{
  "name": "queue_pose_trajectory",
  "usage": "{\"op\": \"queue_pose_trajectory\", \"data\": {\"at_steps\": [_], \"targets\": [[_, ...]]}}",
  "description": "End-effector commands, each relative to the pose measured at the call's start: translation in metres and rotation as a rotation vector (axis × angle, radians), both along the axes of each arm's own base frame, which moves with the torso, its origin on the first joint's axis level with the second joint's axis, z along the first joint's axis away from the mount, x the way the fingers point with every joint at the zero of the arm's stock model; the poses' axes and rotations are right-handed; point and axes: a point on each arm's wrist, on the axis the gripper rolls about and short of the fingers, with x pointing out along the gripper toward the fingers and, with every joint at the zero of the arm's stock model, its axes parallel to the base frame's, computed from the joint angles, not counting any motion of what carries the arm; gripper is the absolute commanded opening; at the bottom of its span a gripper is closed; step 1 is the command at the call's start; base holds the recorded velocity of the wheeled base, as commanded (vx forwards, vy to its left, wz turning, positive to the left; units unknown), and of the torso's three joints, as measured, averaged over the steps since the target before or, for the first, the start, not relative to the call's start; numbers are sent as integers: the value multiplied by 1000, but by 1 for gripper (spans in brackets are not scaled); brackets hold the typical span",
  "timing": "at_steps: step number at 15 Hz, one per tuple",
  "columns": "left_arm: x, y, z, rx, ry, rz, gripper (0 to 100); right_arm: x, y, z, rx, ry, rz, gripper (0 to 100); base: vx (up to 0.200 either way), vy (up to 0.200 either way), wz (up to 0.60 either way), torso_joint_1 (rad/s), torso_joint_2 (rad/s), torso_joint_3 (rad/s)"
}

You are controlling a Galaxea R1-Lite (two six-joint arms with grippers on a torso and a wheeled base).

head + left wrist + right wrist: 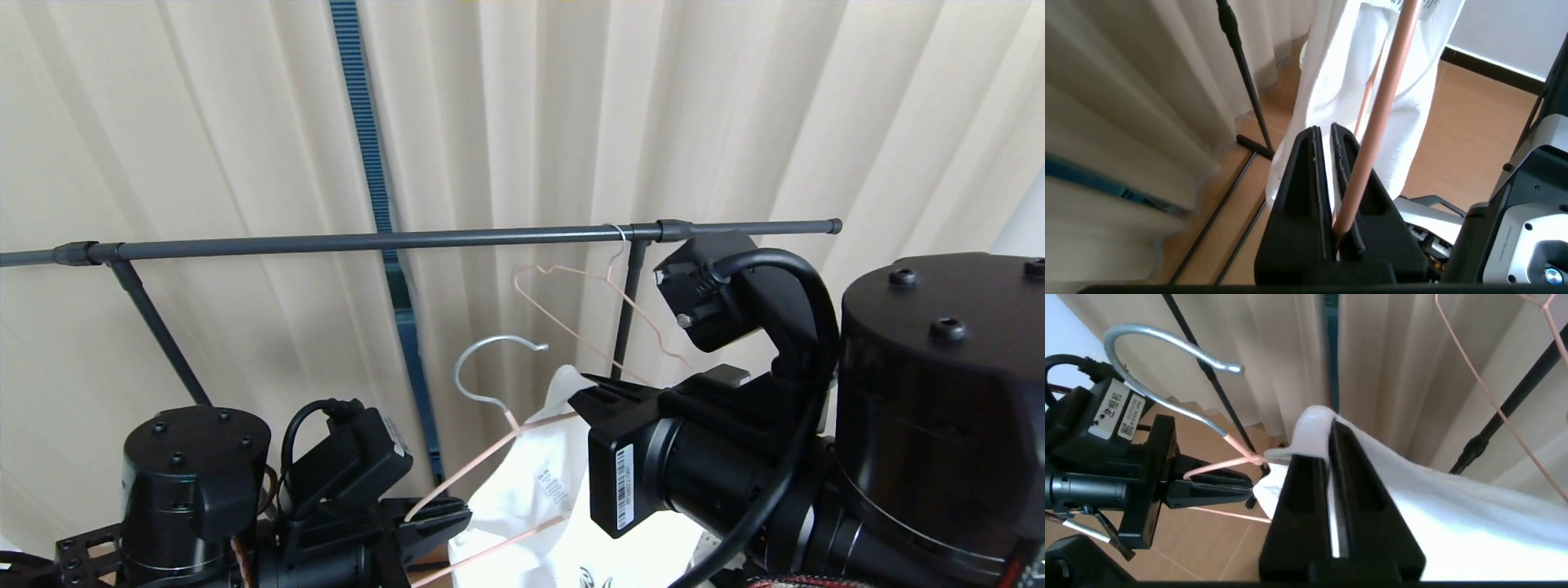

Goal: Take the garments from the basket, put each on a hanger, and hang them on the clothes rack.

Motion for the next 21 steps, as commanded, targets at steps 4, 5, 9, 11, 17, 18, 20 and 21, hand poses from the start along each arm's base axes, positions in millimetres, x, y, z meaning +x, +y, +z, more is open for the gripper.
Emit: {"op": "queue_pose_trajectory", "data": {"at_steps": [4,5,9,11,17,18,20,21], "targets": [[-7,4,5,-17,-21,-8,0,7,-9,5,6,-15,-43,100,0,0,0,0,0,0],[-8,5,6,-19,-23,-6,0,6,-11,7,4,-23,-40,100,0,0,0,0,0,0],[-8,7,6,-14,-28,20,0,3,-17,9,-8,-41,-33,100,0,0,0,0,0,0],[-6,7,7,-10,-34,59,0,2,-19,8,-17,-43,-31,100,0,0,0,0,0,0],[-2,4,16,-81,-48,84,0,-1,-24,1,-72,-62,-12,100,0,0,0,0,0,0],[-1,4,17,-88,-54,85,0,-2,-25,-2,-87,-74,-1,100,0,0,0,0,0,0],[-3,5,15,-85,-49,82,0,-6,-32,-2,-85,-105,28,100,0,0,0,0,0,0],[-5,6,12,-79,-41,82,0,-9,-39,-1,-80,-114,69,100,0,0,0,0,0,0]]}}
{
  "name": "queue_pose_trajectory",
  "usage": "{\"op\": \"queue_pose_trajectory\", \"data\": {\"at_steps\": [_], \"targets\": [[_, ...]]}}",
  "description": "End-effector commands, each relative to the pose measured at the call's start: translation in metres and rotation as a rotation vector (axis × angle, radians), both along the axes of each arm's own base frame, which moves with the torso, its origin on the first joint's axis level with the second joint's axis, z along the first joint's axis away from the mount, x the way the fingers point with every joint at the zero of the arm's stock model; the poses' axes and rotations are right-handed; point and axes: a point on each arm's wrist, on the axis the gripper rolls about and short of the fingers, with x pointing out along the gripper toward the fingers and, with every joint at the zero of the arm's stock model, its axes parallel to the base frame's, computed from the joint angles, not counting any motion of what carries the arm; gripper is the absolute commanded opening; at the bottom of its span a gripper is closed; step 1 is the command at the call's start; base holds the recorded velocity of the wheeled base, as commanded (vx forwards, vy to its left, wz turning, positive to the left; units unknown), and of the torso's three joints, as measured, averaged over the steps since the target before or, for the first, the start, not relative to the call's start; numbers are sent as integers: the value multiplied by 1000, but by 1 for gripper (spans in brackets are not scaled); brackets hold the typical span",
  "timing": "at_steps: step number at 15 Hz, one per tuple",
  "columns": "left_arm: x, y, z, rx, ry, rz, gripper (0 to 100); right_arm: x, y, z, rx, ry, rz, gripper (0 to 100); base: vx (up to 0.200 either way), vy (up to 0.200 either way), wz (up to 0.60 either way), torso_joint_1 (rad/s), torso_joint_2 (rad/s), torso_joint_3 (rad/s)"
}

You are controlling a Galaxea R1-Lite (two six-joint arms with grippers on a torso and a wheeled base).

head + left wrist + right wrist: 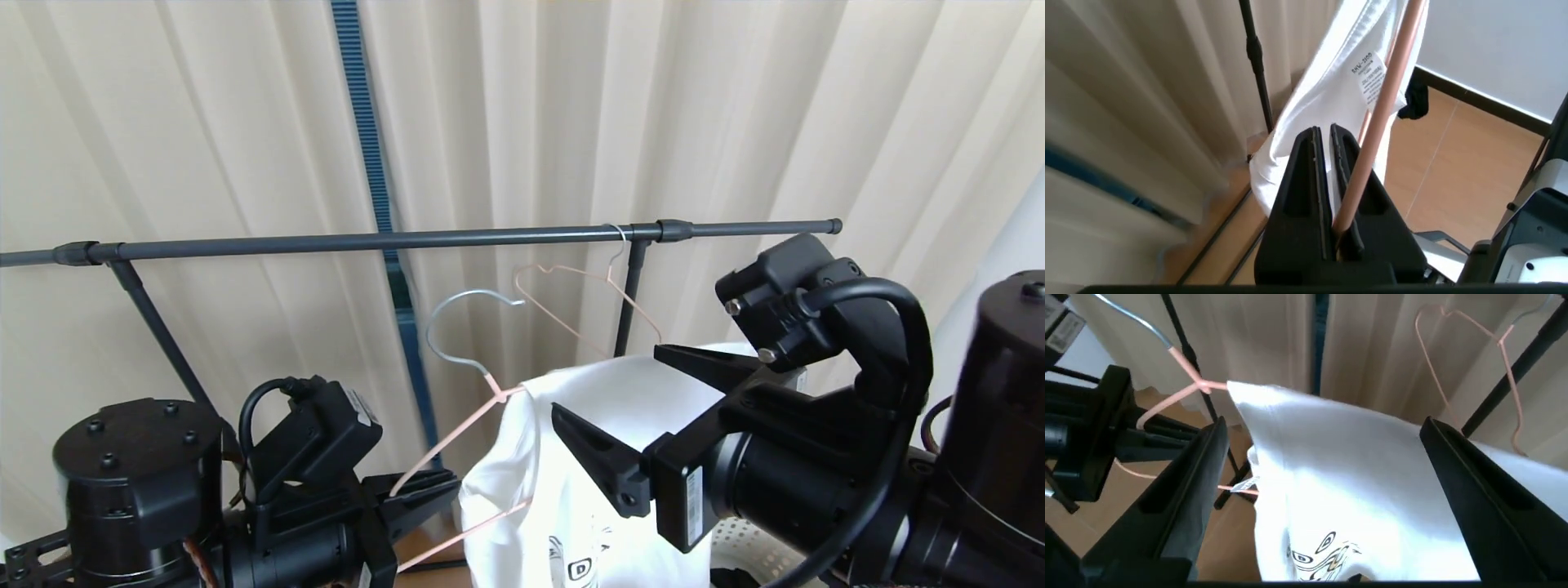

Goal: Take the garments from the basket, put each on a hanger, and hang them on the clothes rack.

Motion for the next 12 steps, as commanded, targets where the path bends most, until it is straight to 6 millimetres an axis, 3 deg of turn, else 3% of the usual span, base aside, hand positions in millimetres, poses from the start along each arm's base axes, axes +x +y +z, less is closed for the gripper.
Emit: {"op": "queue_pose_trajectory", "data": {"at_steps": [1,4,7,9,12], "targets": [[-2,4,-4,10,12,7,0,-7,-21,4,-9,-30,43,100,0,0,0,0,0,0],[-8,11,-8,20,17,4,0,-7,-66,15,-107,-136,174,100,0,0,0,0,0,0],[-15,15,-16,50,32,-22,0,-2,-97,38,-273,-42,420,100,0,0,0,0,0,0],[-22,19,-19,62,20,-45,0,13,-106,47,-347,22,577,100,0,0,0,0,0,0],[-27,21,-17,46,2,-135,0,49,-99,29,-447,102,797,100,0,0,0,0,0,0]]}}
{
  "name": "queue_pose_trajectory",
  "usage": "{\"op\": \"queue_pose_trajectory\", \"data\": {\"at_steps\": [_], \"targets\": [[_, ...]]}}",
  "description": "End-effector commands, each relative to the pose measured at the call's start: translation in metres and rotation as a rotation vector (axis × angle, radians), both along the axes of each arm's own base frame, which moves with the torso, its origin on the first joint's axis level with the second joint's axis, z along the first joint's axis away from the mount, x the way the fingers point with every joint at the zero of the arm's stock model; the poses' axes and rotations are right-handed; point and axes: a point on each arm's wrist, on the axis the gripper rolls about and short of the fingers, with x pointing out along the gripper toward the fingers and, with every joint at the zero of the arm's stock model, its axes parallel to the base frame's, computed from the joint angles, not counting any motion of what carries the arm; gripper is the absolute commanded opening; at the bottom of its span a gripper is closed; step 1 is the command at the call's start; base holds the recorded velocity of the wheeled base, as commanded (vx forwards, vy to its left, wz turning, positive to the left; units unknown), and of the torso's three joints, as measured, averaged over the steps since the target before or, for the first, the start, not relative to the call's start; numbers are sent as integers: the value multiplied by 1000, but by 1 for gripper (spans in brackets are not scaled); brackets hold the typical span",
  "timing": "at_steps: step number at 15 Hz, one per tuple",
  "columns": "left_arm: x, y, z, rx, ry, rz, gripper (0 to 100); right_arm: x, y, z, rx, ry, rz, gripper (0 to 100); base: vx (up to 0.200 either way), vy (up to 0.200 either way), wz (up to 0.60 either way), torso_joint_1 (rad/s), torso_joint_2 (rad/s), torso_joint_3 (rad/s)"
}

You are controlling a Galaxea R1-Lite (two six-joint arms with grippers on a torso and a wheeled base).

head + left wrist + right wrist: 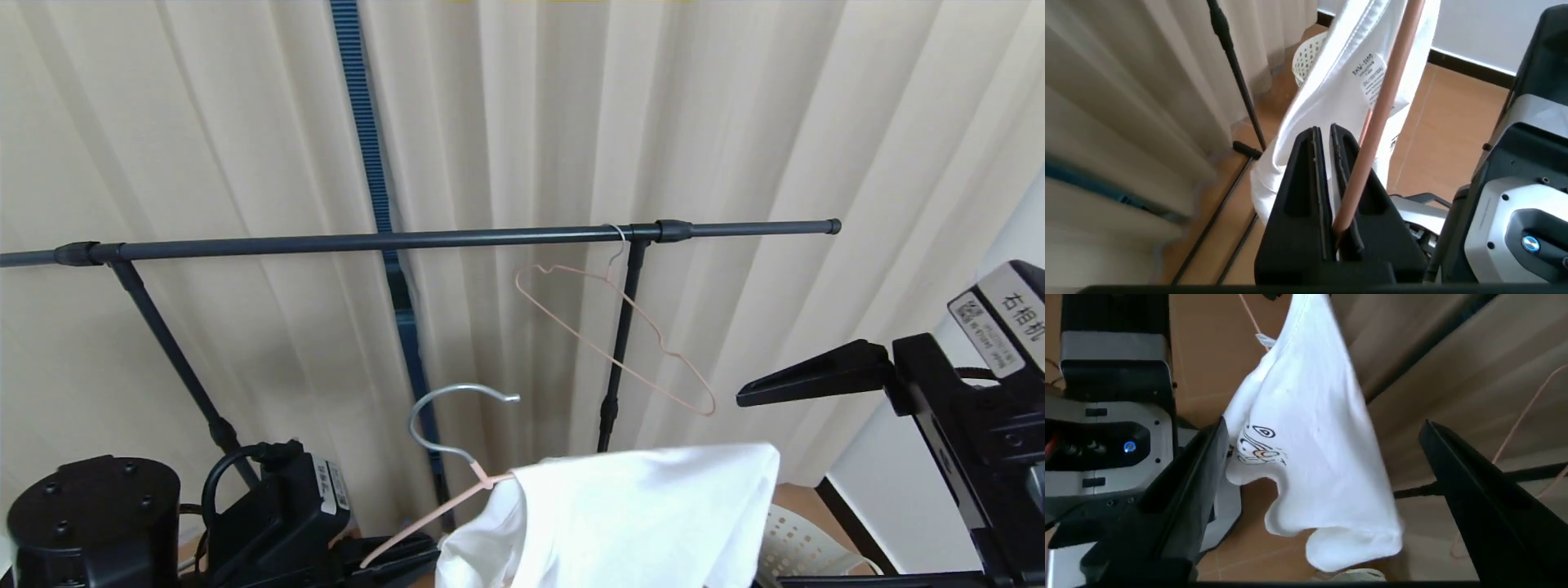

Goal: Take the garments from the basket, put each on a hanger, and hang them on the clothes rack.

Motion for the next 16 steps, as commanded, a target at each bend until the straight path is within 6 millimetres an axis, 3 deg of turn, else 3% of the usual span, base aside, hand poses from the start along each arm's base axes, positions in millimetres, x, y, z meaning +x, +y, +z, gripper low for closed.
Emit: {"op": "queue_pose_trajectory", "data": {"at_steps": [1,5,9,16], "targets": [[-3,2,1,-4,-13,-23,0,40,10,-18,-46,107,126,100,0,0,0,0,0,0],[-6,-3,2,-5,-19,-62,0,69,29,-39,-27,203,197,100,0,0,0,0,0,0],[-8,-4,3,-10,-24,-70,0,84,44,-43,-33,216,210,100,0,0,0,0,0,0],[-7,-5,4,-12,-26,-67,0,84,57,-47,-72,211,221,100,0,0,0,0,0,0]]}}
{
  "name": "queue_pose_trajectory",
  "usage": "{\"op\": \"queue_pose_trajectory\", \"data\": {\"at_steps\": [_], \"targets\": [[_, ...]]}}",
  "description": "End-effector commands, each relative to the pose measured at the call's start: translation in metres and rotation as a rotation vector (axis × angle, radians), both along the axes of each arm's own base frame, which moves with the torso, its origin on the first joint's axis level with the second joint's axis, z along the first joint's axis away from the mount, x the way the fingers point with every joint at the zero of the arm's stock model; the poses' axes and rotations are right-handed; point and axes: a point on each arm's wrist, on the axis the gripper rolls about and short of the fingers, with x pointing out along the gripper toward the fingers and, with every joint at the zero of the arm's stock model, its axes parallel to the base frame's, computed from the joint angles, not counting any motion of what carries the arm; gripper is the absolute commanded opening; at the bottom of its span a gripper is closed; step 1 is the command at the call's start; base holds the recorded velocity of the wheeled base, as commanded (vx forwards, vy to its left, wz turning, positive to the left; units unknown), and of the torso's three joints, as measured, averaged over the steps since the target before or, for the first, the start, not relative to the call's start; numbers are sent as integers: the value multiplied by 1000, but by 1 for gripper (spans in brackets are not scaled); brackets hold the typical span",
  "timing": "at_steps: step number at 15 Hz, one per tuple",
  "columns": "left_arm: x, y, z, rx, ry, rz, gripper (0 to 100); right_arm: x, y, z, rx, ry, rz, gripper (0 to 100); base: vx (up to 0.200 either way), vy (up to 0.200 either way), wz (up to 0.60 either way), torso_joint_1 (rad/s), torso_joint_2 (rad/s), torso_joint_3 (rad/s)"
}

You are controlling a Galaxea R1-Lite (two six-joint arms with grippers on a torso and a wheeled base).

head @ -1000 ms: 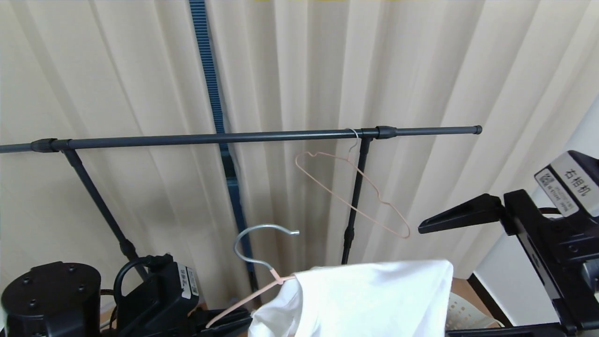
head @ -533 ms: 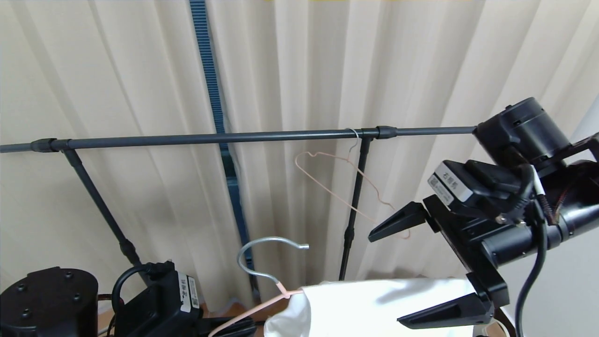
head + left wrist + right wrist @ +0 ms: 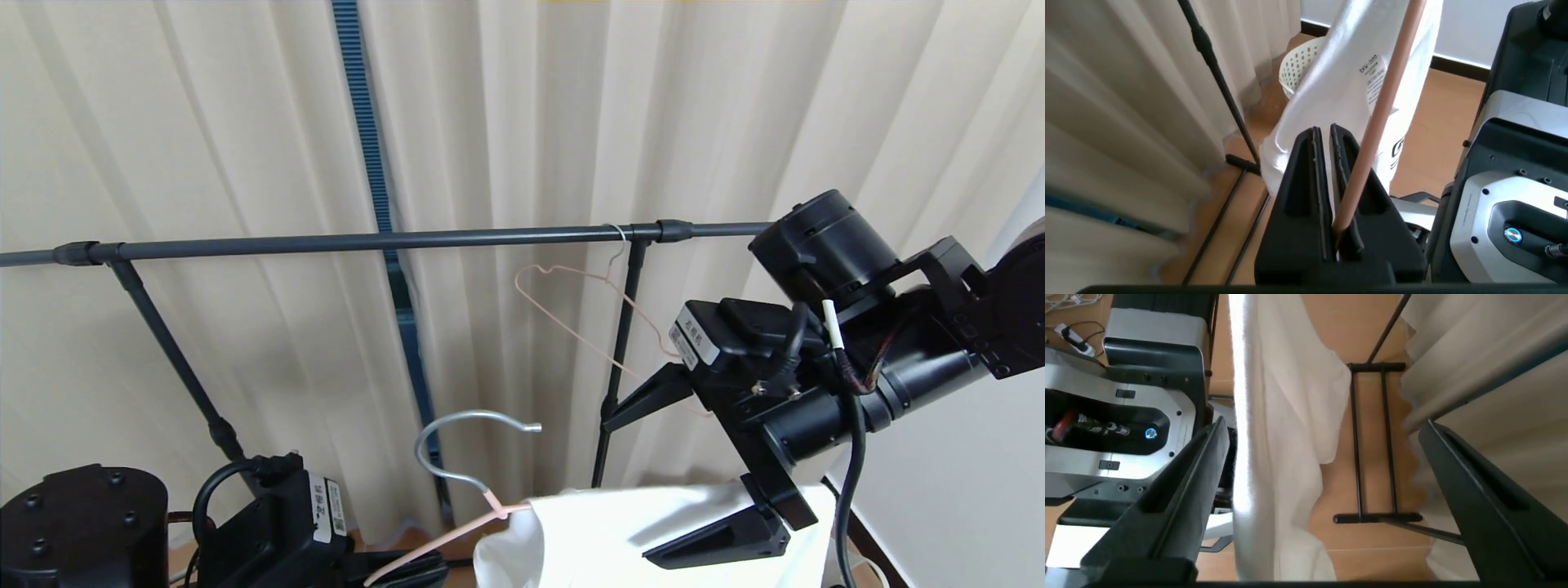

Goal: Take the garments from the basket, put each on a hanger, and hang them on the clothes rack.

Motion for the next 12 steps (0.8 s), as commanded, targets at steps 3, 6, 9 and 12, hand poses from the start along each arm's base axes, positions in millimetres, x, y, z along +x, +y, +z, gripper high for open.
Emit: {"op": "queue_pose_trajectory", "data": {"at_steps": [3,6,9,12], "targets": [[1,-1,1,-4,-3,0,0,1,3,-2,-26,-9,-9,100,0,0,0,0,0,0],[1,-1,1,-8,-3,1,0,-1,5,-2,-52,-31,-17,100,0,0,0,0,0,0],[3,-2,4,-16,-9,4,0,-3,9,-2,-50,-33,-3,100,0,0,0,0,0,0],[3,-3,4,-16,-9,4,0,-5,8,-2,-55,-27,-1,0,0,0,0,0,0,0]]}}
